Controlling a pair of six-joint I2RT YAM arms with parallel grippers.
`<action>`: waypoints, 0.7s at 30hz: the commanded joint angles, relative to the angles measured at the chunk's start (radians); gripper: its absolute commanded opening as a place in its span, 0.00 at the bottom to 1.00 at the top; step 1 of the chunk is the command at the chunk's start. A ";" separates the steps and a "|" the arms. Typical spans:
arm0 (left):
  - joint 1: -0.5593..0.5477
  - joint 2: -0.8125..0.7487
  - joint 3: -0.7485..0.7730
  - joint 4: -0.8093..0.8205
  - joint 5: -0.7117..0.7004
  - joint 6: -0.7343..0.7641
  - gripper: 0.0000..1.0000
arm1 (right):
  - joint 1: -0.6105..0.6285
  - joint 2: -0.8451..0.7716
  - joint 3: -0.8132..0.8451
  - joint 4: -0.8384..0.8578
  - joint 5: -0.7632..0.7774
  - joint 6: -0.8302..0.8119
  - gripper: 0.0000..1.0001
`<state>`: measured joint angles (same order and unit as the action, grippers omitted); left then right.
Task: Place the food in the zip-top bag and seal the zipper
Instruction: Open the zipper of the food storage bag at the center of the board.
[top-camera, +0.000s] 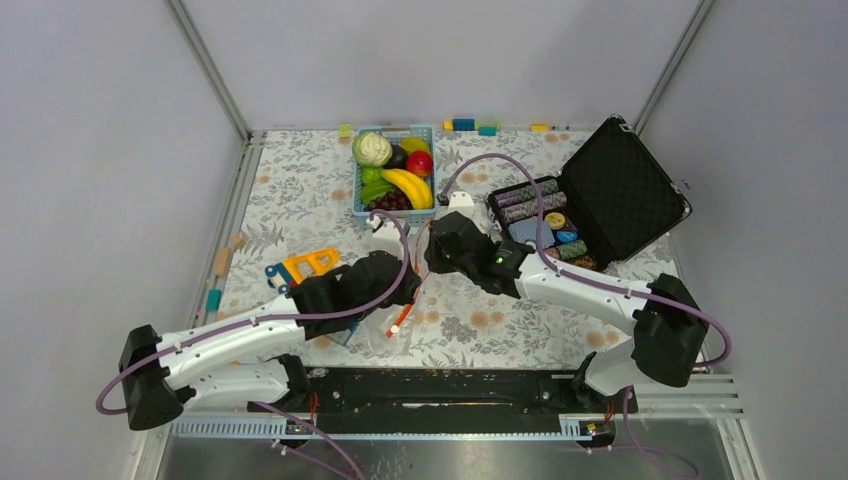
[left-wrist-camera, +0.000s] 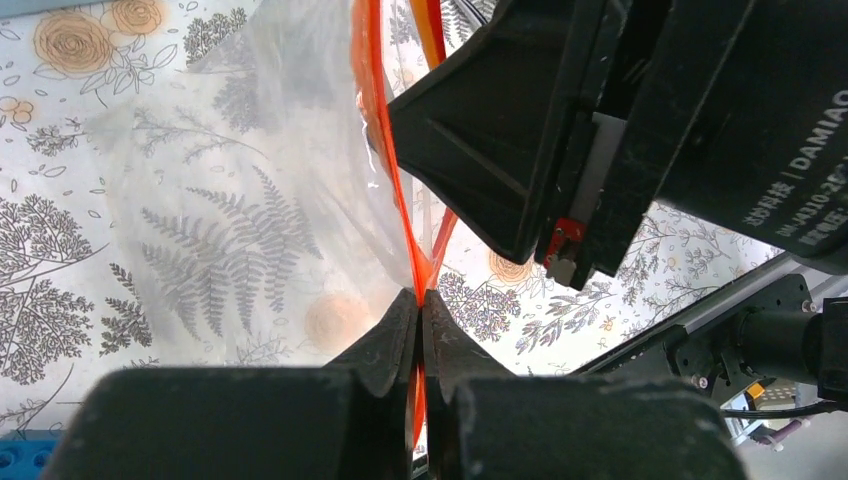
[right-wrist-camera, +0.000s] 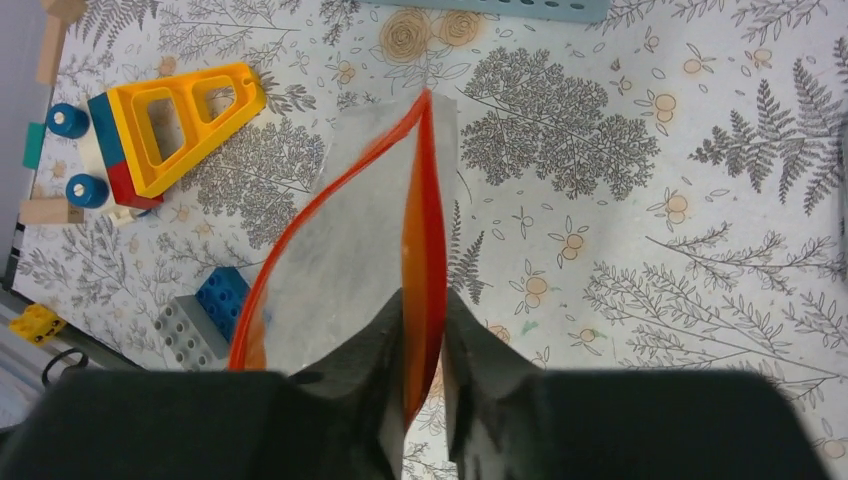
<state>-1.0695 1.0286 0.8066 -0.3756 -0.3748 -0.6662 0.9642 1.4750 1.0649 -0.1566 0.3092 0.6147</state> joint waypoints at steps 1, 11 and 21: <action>0.000 -0.001 0.013 0.000 -0.039 -0.044 0.00 | 0.009 -0.014 0.016 0.010 0.013 0.002 0.17; 0.000 0.008 0.033 -0.038 -0.092 -0.112 0.61 | 0.023 -0.118 -0.023 0.019 -0.041 -0.020 0.00; 0.000 0.037 0.104 -0.047 -0.078 -0.150 0.64 | 0.068 -0.176 -0.012 -0.004 0.002 -0.032 0.02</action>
<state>-1.0695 1.0668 0.8516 -0.4351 -0.4252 -0.7940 1.0145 1.3468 1.0428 -0.1543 0.2806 0.5991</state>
